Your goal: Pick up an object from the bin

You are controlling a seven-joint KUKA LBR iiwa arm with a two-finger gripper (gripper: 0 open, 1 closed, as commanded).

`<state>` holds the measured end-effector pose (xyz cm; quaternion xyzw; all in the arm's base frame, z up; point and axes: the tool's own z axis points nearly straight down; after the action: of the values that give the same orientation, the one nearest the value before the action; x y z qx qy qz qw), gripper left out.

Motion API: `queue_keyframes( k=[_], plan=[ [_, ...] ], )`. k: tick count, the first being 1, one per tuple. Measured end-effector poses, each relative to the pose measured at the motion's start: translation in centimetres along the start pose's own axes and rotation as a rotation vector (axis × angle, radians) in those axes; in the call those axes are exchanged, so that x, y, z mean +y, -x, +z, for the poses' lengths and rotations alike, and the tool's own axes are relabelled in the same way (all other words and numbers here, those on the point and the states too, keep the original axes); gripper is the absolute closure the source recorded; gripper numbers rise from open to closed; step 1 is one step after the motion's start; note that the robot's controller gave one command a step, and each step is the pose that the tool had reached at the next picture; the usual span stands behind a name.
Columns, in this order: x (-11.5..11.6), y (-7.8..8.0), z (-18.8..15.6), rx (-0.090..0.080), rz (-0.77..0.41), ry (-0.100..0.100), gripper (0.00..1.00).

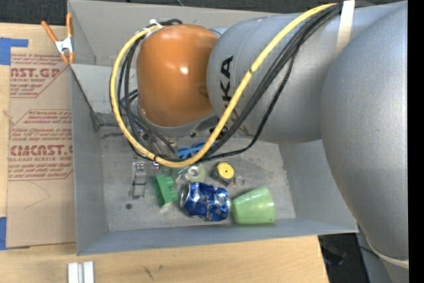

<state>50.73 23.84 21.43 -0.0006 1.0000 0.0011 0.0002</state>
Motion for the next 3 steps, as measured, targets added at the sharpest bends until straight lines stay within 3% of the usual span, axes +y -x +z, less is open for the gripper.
queue_keyframes(
  k=[1, 2, 3],
  plan=[
    [-7.3, 7.3, 5.5, 0.000, -0.314, -0.005, 0.00],
    [-9.7, 2.3, 13.2, 0.005, -0.838, 0.000, 0.00],
    [-9.8, 2.4, 13.2, -0.005, -0.836, 0.000, 1.00]
  ],
)
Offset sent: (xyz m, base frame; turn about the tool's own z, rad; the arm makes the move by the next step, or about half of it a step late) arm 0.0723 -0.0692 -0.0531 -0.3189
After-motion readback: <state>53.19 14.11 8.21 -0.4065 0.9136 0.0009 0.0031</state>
